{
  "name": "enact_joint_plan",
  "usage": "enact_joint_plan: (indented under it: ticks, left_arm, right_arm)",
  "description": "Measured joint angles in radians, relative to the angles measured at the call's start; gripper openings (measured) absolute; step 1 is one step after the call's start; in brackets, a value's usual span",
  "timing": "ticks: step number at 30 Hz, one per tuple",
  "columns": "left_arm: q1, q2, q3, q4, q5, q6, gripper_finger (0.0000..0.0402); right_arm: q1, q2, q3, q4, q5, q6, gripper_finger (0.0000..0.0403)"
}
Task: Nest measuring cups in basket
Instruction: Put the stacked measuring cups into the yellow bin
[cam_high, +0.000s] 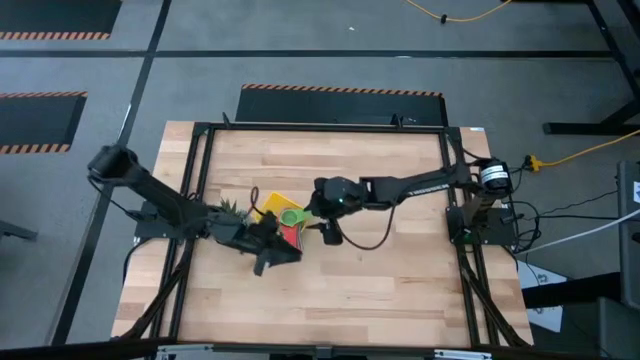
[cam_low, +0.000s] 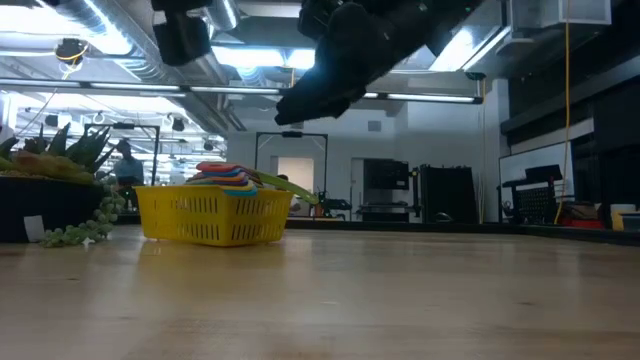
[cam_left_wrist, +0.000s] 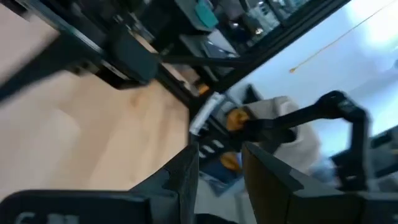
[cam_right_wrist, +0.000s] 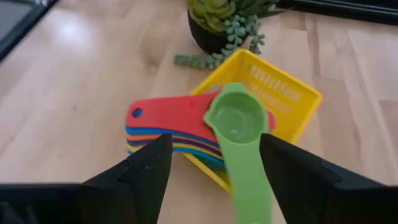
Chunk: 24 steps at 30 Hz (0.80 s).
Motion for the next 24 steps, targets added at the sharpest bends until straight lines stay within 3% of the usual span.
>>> enact_joint_plan:
  ticks: [7,12,16,24]
  left_arm:
    - [0.008,-0.258,0.000,-0.433,-0.118,0.091,0.0115]
    - [0.008,-0.355,0.000,-0.716,-0.172,0.074,0.0115]
    - [0.005,-0.342,0.000,-0.832,-0.172,0.071,0.0115]
    - [-0.029,-0.161,0.000,-0.834,-0.121,0.052,0.0115]
  right_arm:
    - [-0.050,0.000,0.051,-0.083,0.036,-0.047,0.0248]
    - [-0.099,0.000,0.051,-0.125,0.089,-0.048,0.0248]
    - [-0.136,0.000,0.036,-0.118,0.090,-0.048,0.0248]
    - [-0.174,0.000,-0.063,-0.014,0.089,-0.045,0.0248]
